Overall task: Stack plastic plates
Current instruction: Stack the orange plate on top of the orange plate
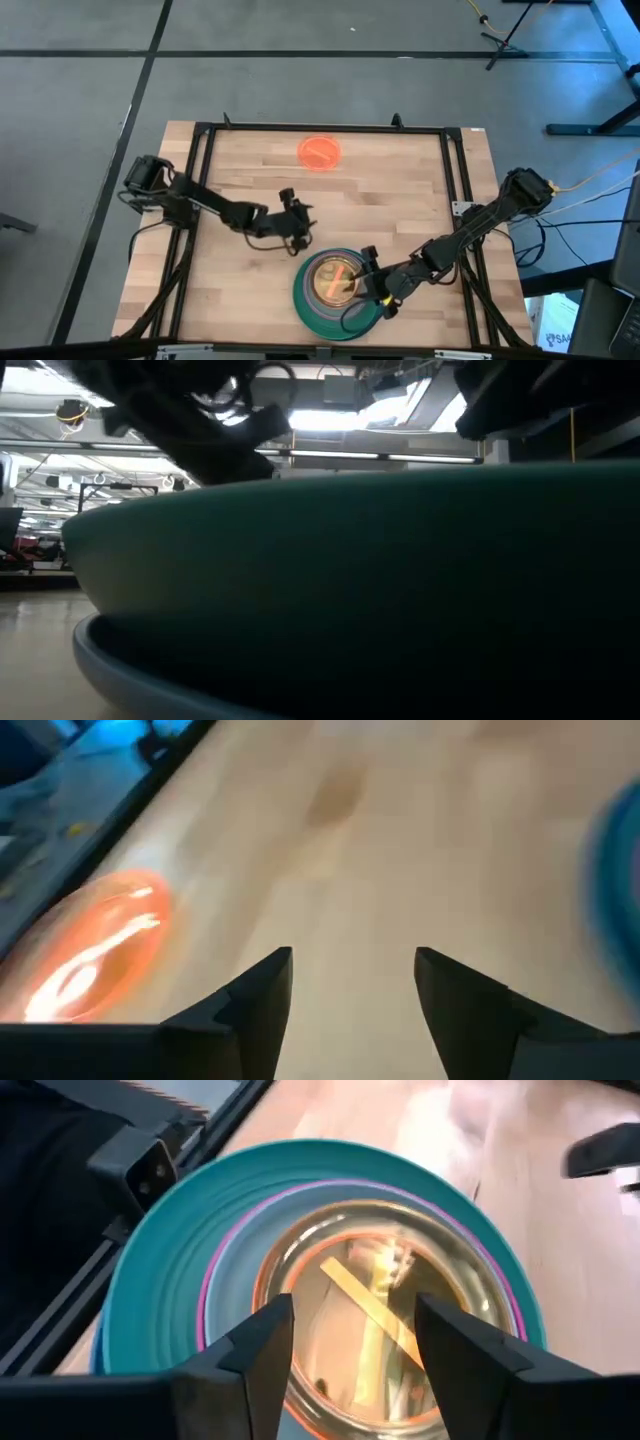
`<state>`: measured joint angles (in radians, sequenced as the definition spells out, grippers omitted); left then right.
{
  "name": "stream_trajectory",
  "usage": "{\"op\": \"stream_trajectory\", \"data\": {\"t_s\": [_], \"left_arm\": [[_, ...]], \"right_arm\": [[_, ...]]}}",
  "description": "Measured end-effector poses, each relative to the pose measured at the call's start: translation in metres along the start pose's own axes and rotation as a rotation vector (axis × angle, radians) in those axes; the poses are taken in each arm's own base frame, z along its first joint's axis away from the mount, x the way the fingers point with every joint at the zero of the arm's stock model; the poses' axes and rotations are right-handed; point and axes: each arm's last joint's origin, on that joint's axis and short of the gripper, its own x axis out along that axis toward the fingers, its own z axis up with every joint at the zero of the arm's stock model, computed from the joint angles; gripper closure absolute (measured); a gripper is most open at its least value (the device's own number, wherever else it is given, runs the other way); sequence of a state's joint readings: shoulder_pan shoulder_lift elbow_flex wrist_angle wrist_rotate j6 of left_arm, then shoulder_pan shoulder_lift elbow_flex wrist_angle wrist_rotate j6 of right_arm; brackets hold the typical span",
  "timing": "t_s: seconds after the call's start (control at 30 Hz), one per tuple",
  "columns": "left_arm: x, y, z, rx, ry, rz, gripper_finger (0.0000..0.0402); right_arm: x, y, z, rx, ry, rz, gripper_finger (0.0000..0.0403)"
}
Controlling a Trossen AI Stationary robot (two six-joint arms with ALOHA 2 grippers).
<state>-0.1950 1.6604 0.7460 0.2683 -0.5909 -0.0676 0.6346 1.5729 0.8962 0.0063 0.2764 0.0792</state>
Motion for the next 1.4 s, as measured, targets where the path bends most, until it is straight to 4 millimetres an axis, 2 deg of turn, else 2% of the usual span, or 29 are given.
{"op": "stream_trajectory", "data": {"t_s": [0.13,0.27,0.47,0.6,0.7,0.83,0.97,1.2,1.4], "left_arm": [[0.008,0.015,0.009,0.064,0.075,0.09,0.0199],[0.016,0.028,0.005,0.186,0.139,0.041,0.0201],[0.037,0.076,-0.011,0.172,0.268,-0.055,0.0201],[0.047,0.111,-0.023,0.169,0.302,-0.026,0.0201],[0.052,0.128,-0.029,0.218,0.316,-0.016,0.0201],[0.061,0.145,-0.031,0.241,0.254,-0.058,0.0201],[0.073,0.16,-0.041,0.283,0.229,-0.099,0.0201],[0.103,0.182,-0.05,0.252,0.238,-0.15,0.0201],[0.122,0.193,-0.046,0.23,0.295,-0.173,0.0203]], "right_arm": [[0.004,-0.002,-0.014,0.037,-0.039,-0.045,0.0205],[0.005,-0.004,-0.029,0.081,-0.1,-0.113,0.0205],[0.005,-0.008,-0.036,0.139,-0.127,-0.221,0.0205],[0.005,-0.012,-0.035,0.147,-0.135,-0.295,0.0205],[0.006,-0.018,-0.035,0.156,-0.135,-0.33,0.0205],[0.009,-0.031,-0.035,0.18,-0.132,-0.366,0.0205],[0.011,-0.044,-0.035,0.203,-0.126,-0.39,0.0205],[0.013,-0.059,-0.036,0.206,-0.112,-0.431,0.0205],[0.014,-0.066,-0.036,0.187,-0.104,-0.456,0.0205]]}}
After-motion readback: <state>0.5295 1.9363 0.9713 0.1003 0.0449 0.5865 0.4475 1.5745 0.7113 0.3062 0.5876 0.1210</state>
